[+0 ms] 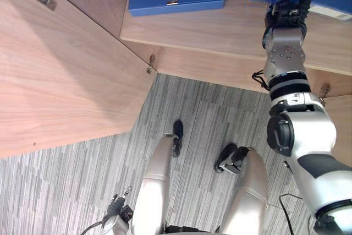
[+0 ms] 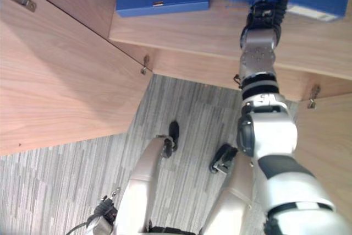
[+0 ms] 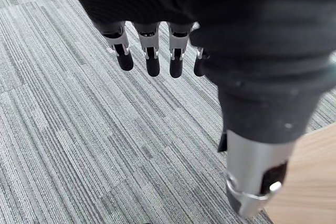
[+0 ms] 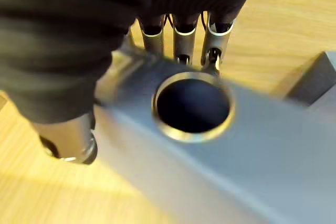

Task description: Walk over to the cabinet, pick up the folder, carry it to the office cabinet, place the folder inside the office cabinet, then close the office cabinet door

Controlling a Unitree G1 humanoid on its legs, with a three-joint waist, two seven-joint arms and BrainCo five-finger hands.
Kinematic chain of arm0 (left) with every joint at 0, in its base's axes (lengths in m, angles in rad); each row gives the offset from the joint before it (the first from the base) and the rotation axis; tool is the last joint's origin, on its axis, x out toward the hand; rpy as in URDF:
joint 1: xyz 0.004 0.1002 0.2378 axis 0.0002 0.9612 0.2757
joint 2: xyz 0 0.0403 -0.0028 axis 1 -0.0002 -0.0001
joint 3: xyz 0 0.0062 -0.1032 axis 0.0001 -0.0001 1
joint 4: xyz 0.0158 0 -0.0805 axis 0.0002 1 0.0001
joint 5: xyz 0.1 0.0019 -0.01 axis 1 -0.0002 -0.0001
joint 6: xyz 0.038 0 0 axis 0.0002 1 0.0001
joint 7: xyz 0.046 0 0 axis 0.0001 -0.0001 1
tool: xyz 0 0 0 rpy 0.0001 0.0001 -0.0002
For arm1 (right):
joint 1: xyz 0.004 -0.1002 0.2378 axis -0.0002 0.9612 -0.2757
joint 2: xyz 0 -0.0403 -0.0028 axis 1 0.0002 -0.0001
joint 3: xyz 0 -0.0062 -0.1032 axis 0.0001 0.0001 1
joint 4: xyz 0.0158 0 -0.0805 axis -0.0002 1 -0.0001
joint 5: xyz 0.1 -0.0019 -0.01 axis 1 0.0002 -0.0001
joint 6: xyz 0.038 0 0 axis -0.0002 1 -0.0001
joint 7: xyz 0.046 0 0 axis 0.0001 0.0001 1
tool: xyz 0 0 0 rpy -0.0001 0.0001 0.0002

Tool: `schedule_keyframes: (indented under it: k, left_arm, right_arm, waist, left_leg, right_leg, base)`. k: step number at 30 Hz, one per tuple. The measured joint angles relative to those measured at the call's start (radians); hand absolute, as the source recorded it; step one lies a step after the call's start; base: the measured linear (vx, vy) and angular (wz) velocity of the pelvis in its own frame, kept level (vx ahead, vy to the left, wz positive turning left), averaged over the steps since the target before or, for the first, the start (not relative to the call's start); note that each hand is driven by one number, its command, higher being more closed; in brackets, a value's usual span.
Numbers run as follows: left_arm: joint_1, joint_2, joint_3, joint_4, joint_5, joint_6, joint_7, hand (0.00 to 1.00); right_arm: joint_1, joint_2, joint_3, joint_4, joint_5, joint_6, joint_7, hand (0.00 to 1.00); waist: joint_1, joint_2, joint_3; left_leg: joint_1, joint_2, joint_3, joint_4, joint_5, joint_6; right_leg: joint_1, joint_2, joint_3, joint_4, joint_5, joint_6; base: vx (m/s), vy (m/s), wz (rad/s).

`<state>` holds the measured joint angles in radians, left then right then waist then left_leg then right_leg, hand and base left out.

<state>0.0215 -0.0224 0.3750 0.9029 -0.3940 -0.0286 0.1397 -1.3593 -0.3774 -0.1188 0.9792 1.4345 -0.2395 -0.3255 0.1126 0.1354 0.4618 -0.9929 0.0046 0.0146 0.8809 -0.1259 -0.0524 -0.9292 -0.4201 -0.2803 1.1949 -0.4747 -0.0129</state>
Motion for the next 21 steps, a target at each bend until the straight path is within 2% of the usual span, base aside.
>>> schedule_keyframes:
  k: [3,4,9,12,14,15,17,19,21]
  left_arm:
    - [0.000,-0.002,0.000,-0.006,0.000,0.000,0.009,0.00]
    - [0.000,-0.002,0.000,-0.008,0.000,-0.001,0.010,0.00]
    - [-0.002,-0.002,0.000,-0.008,0.000,-0.003,0.012,0.00]
    - [-0.002,-0.002,0.000,-0.008,-0.010,-0.012,0.016,0.00]
    - [-0.002,-0.001,-0.002,-0.012,-0.013,-0.019,0.020,0.00]
    - [-0.002,-0.001,-0.003,-0.014,-0.015,-0.021,0.021,0.00]
    - [-0.002,-0.001,-0.005,-0.029,-0.018,-0.024,0.022,0.00]
    - [-0.002,0.004,-0.007,-0.033,-0.018,-0.030,0.019,0.00]
    - [-0.002,0.020,-0.007,-0.048,-0.016,-0.030,0.004,0.00]
  right_arm:
    - [-0.008,-0.010,0.004,0.001,-0.016,0.003,-0.003,0.00]
    - [-0.013,-0.016,0.020,0.011,-0.066,0.010,-0.005,0.00]
    - [-0.027,-0.059,0.128,0.072,-0.299,0.095,-0.020,0.00]
    - [-0.031,-0.098,0.237,0.089,-0.414,0.140,-0.018,0.00]
    - [-0.044,-0.134,0.321,0.123,-0.598,0.203,-0.001,0.00]
    - [-0.045,-0.145,0.339,0.126,-0.649,0.219,0.007,0.00]
    - [-0.047,-0.182,0.403,0.130,-0.799,0.260,0.049,0.00]
    - [-0.060,-0.214,0.475,0.162,-0.923,0.302,0.135,0.00]
    - [-0.063,-0.249,0.521,0.165,-1.037,0.320,0.235,0.00]
  waist:
    - [0.011,0.000,0.000]
    - [0.013,0.000,0.000]
    - [0.013,0.000,0.000]
    - [0.013,0.000,0.000]
    - [0.012,0.000,0.000]
    - [0.011,0.000,0.000]
    - [0.012,0.000,0.000]
    - [0.011,0.000,0.000]
    - [0.010,-0.001,-0.001]
  left_leg:
    - [-0.002,-0.002,-0.002,-0.001,0.001,0.000]
    - [-0.002,-0.003,-0.003,-0.002,0.002,0.000]
    - [-0.003,-0.008,-0.007,-0.006,0.005,-0.001]
    - [-0.006,-0.009,-0.010,-0.006,0.007,-0.001]
    - [-0.006,-0.010,-0.010,-0.013,0.009,0.002]
    - [-0.006,-0.010,-0.010,-0.019,0.012,0.002]
    - [-0.004,-0.010,-0.010,-0.031,0.018,0.003]
    - [0.000,-0.010,-0.008,-0.041,0.022,0.002]
    - [0.005,-0.008,-0.007,-0.047,0.022,0.002]
  right_leg:
    - [0.000,-0.001,-0.002,0.000,0.000,0.000]
    - [0.000,-0.002,-0.002,0.000,0.000,0.000]
    - [0.000,-0.005,-0.004,0.000,-0.001,0.001]
    - [0.000,-0.005,-0.007,0.000,-0.001,0.001]
    - [0.002,-0.007,-0.011,-0.005,0.000,-0.004]
    - [0.003,-0.007,-0.015,-0.010,0.002,-0.007]
    - [0.005,-0.005,-0.019,-0.021,0.007,-0.014]
    - [0.007,-0.005,-0.019,-0.029,0.010,-0.018]
    - [0.012,-0.003,-0.023,-0.037,0.011,-0.020]
  base:
    - [0.02,-0.006,0.03]
    - [0.03,-0.007,0.02]
    - [0.02,-0.006,0.03]
    - [0.01,-0.003,0.01]
    - [0.02,-0.003,0.04]
    - [0.02,0.003,0.05]
    - [0.01,0.002,0.02]
    - [0.05,0.002,-0.01]
    - [0.06,-0.001,-0.01]
